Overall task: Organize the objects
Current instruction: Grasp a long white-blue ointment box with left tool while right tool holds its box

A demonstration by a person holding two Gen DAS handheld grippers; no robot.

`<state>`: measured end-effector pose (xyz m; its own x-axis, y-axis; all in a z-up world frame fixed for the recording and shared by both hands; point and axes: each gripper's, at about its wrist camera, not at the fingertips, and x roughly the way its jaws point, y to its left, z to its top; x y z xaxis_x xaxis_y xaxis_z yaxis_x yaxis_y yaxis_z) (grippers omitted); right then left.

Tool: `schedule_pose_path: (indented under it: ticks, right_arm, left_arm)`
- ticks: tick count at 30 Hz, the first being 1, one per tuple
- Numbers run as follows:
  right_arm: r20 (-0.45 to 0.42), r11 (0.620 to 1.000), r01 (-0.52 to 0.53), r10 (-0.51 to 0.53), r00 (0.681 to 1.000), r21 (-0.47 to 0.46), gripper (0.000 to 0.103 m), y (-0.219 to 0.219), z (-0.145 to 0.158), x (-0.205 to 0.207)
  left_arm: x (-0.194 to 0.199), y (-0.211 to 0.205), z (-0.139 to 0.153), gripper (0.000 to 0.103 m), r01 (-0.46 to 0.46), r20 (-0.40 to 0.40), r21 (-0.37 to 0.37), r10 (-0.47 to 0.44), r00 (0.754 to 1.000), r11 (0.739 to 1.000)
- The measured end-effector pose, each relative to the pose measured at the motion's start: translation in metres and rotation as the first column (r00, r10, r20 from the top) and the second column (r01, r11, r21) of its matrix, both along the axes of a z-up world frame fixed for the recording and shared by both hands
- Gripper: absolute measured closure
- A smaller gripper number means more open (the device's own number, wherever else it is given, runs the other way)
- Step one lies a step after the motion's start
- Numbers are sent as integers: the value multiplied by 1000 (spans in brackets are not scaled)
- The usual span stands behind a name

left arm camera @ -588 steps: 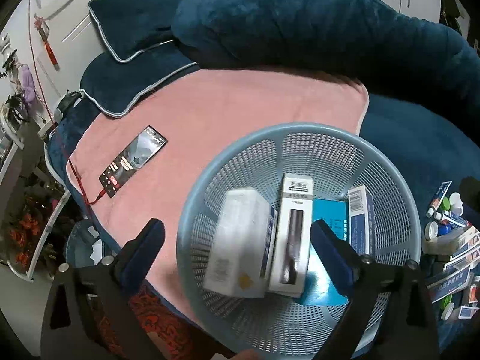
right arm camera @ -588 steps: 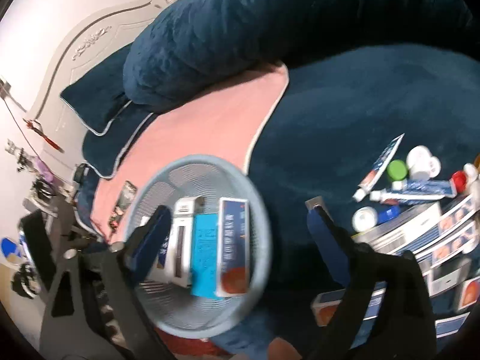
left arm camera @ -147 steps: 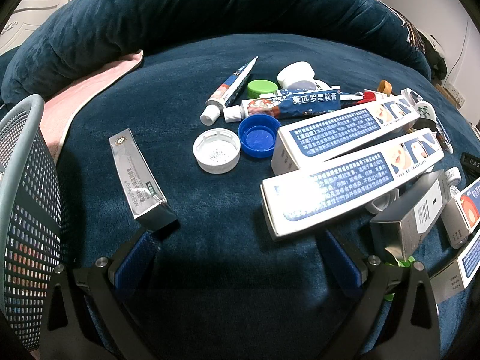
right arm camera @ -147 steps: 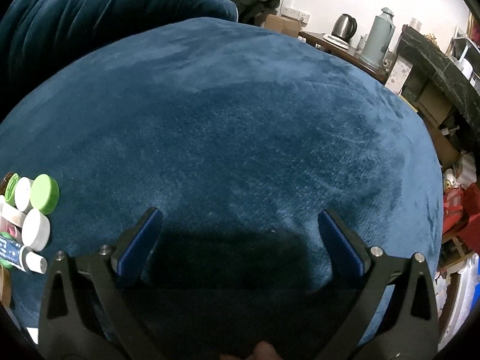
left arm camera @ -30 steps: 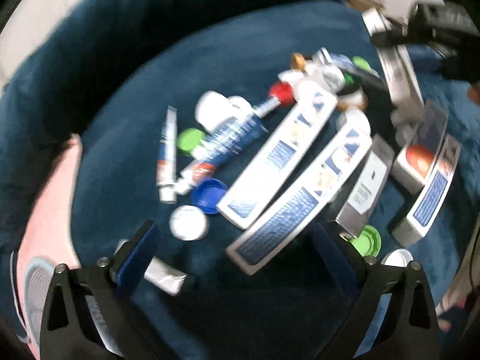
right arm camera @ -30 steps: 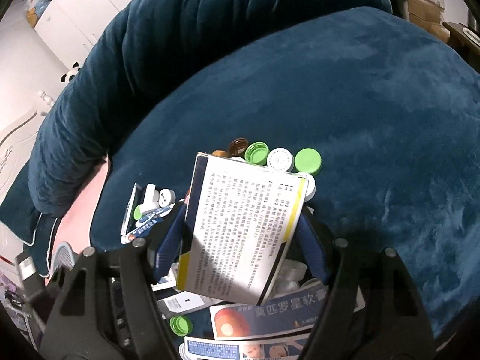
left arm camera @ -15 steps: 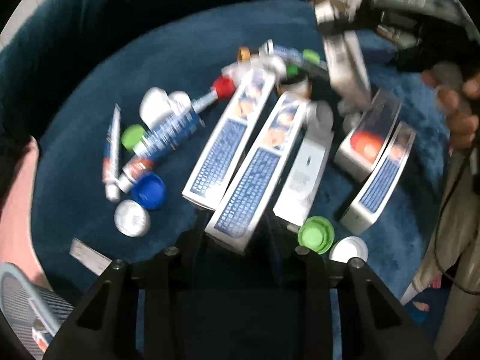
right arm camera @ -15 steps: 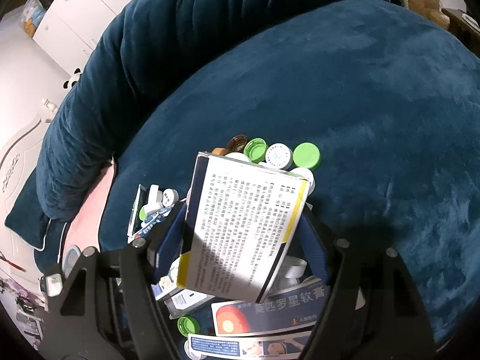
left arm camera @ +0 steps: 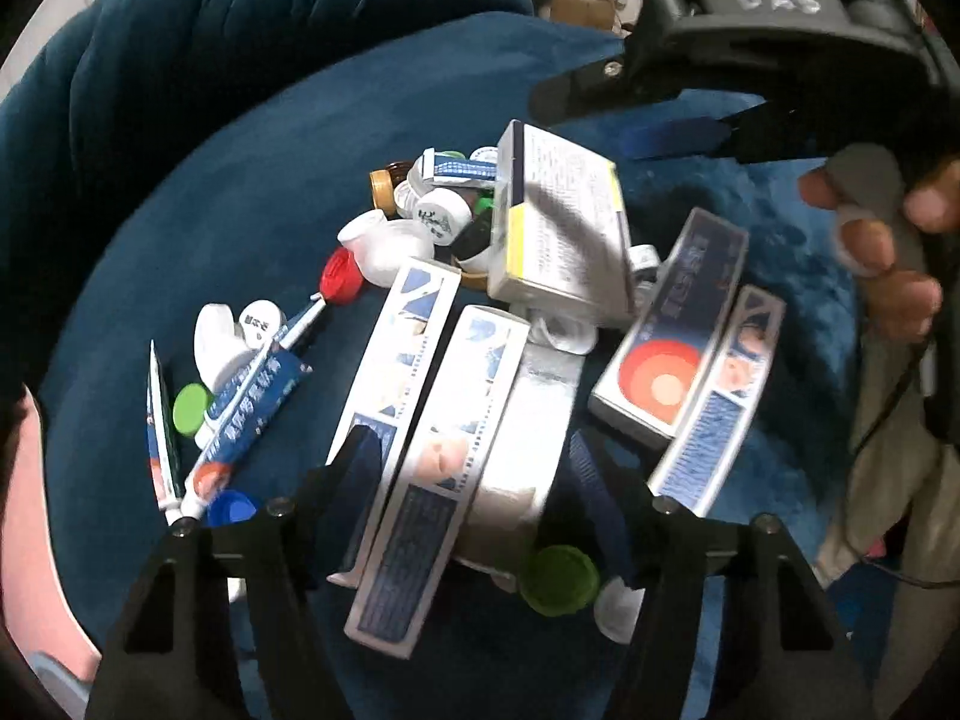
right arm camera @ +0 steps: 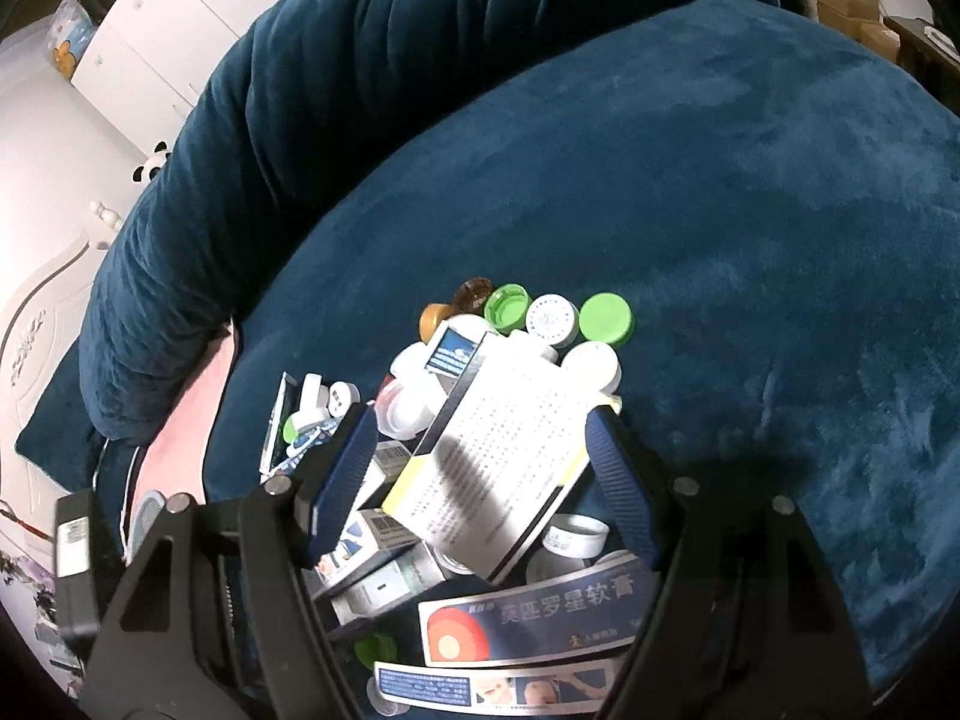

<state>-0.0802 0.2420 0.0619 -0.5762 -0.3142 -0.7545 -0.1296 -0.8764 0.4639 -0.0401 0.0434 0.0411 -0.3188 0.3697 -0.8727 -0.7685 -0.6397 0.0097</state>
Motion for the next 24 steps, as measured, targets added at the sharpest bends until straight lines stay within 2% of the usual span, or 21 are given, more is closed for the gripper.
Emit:
schedule_pose_path:
  ticks: [2,3,4,5,6,11,14,17,19,24]
  right_arm:
    - [9,1000,5,-4,1000,-9,29,3,-3,1]
    - [12,1000,5,-5,1000,-12,29,4,-4,1]
    - [12,1000,6,-6,1000,-12,29,4,-4,1]
    - [12,1000,6,-6,1000,-13,29,5,-4,1]
    - [12,1000,7,-7,1000,-15,29,5,-4,0]
    - [19,1000,9,-8,1000,-28,29,4,-6,-1]
    - [21,1000,3,-2,1000,-29,29,2,-7,0]
    - [17,1000,-4,4,1000,-25,29,1,-6,0]
    - [18,1000,-6,6,1000,-18,29,0,-6,1]
    - [43,1000,8,-7,999,-12,29,-1,-13,-2]
  left_arm:
    - [-6,-1,2,36,-19,6,16,19,1000,1000]
    - [-10,-4,4,42,-28,50,49,26,998,998]
    - [-11,-7,6,51,-24,94,88,16,995,996]
    - [-14,-10,7,71,-21,145,117,4,989,993]
    - [-14,-11,7,75,-20,151,109,3,988,994]
    - [-10,-8,2,75,6,165,97,-22,986,995]
    - [-15,-1,-5,65,-20,131,31,16,991,999]
    - [-22,-3,-12,65,-86,68,-57,90,994,995]
    - [-21,-7,-15,59,-109,41,-91,113,993,990]
    - [-15,-5,-17,58,-99,73,-44,102,992,994]
